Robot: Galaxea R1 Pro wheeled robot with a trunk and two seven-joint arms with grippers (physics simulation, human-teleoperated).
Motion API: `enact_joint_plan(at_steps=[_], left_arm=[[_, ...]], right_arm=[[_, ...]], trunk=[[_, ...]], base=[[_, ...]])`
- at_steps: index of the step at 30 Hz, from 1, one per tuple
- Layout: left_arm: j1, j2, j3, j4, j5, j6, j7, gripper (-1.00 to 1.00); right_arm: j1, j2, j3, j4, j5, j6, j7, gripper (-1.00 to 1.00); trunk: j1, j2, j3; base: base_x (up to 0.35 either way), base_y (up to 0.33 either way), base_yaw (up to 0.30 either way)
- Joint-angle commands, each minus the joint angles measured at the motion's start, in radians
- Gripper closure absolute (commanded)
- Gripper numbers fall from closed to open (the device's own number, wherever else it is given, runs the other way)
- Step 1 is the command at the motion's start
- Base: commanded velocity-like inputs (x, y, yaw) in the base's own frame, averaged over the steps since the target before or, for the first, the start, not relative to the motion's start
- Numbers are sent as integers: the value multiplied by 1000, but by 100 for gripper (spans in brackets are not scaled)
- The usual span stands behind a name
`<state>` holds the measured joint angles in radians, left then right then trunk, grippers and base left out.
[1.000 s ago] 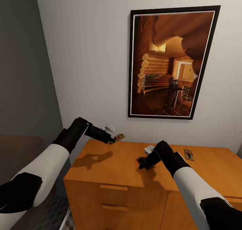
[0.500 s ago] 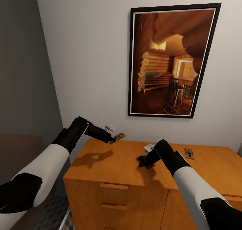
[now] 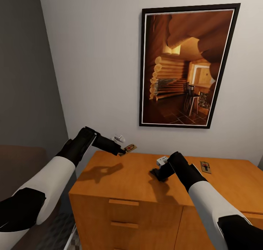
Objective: Take the four mousetraps from the cabinet in the bathroom and place them on the bathroom floor. Make sure all four end up on the same floor surface, and ensure that at least two of them are either under or directly next to the same bathroom sink.
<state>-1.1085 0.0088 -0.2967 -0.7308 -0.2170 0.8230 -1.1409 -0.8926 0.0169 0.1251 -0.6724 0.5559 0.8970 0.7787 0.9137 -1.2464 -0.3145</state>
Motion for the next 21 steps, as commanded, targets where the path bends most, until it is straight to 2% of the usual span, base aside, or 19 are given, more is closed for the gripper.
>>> enact_joint_plan(at_steps=[1, 21], left_arm=[[-1, 0, -1, -3, -10, 2, -7, 100], [-1, 0, -1, -10, -10, 4, -7, 100]], right_arm=[[0, 0, 1, 48, 6, 5, 7, 100], [0, 0, -1, 48, 6, 5, 7, 100]], trunk=[[0, -1, -2], [0, -1, -2]], base=[[0, 0, 0], [0, 0, 0]])
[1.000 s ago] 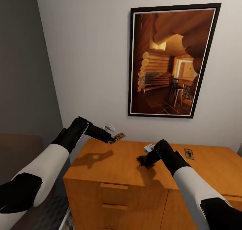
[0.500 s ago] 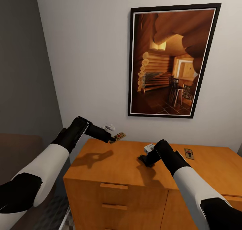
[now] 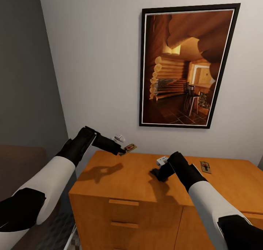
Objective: Take the four mousetraps from the cabinet in the bathroom and place them on the bathroom floor. Make sure all four end up on the same floor surface, and ensure that at least two of them are either under or directly next to the same bathroom sink.
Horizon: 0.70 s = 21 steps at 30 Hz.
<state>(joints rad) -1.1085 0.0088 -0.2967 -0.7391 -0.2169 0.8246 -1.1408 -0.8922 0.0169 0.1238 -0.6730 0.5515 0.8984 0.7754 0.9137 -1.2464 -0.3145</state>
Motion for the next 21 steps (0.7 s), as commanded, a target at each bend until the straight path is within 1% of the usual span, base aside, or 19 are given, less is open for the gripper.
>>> enact_joint_plan(at_steps=[1, 8, 21], left_arm=[[-1, 0, -1, -2, -10, 2, -7, 100], [-1, 0, -1, -5, -10, 3, -7, 100], [-2, 0, -2, -5, -10, 4, -7, 100]], right_arm=[[0, 0, 0, 49, 10, 4, 10, 100], [0, 0, 0, 49, 10, 4, 10, 100], [0, 1, 0, 49, 10, 4, 10, 100]], trunk=[[0, -1, -2], [0, -1, -2], [-50, 90, 39]], base=[[0, 0, 0], [0, 0, 0], [0, 0, 0]])
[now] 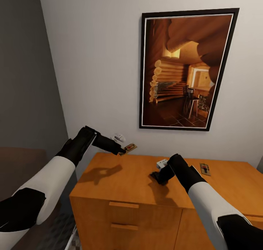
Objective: Take the four mousetraps from the cabinet in the bathroom and place them on the bathroom floor. Make sure all four end up on the same floor surface, and ensure that at least two of them are either under or directly next to the same bathroom sink.
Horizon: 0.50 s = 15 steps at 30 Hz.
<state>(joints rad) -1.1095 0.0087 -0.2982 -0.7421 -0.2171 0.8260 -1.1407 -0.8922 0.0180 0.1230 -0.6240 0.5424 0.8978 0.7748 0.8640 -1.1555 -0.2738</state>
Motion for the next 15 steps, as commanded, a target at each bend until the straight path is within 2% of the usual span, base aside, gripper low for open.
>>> enact_joint_plan(at_steps=[1, 15], left_arm=[[-1, 1, -1, -2, -11, 2, -7, 100], [-2, 1, -2, 0, -12, 2, -5, 100]], right_arm=[[0, 0, 1, 0, 19, 4, 11, 100], [0, 0, 2, 0, 18, 4, 11, 100]], trunk=[[-4, 6, 2], [-57, 104, 45]], base=[[0, 0, 0], [0, 0, 0]])
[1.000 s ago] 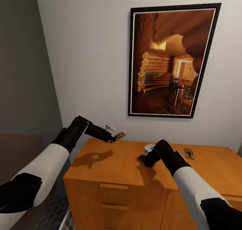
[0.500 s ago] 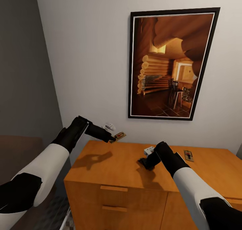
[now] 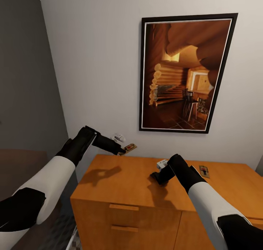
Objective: Take the four mousetraps from the cabinet in the bathroom and place them on the bathroom floor. Make sure all four end up on the same floor surface, and ensure that at least two of them are either under or directly next to the same bathroom sink.
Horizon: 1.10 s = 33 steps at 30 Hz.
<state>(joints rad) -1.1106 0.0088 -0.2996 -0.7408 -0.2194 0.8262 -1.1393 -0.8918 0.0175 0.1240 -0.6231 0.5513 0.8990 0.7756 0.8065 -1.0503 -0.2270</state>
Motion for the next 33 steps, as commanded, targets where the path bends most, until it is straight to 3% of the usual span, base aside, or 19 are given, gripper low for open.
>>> enact_joint_plan(at_steps=[1, 18, 33], left_arm=[[-1, 0, -1, -1, -10, 2, -7, 100], [0, 0, -4, 6, -12, 1, -4, 100], [0, 1, -4, 7, -13, 1, -1, 100]], right_arm=[[-1, 0, 1, -1, 9, 3, 10, 100], [0, 1, 1, -1, 7, 3, 11, 100], [1, -1, 0, -1, 7, 3, 11, 100]], trunk=[[-4, 6, 2], [-69, 125, 55], [-126, 230, 122]], base=[[0, 0, 0], [0, 0, 0], [0, 0, 0]])
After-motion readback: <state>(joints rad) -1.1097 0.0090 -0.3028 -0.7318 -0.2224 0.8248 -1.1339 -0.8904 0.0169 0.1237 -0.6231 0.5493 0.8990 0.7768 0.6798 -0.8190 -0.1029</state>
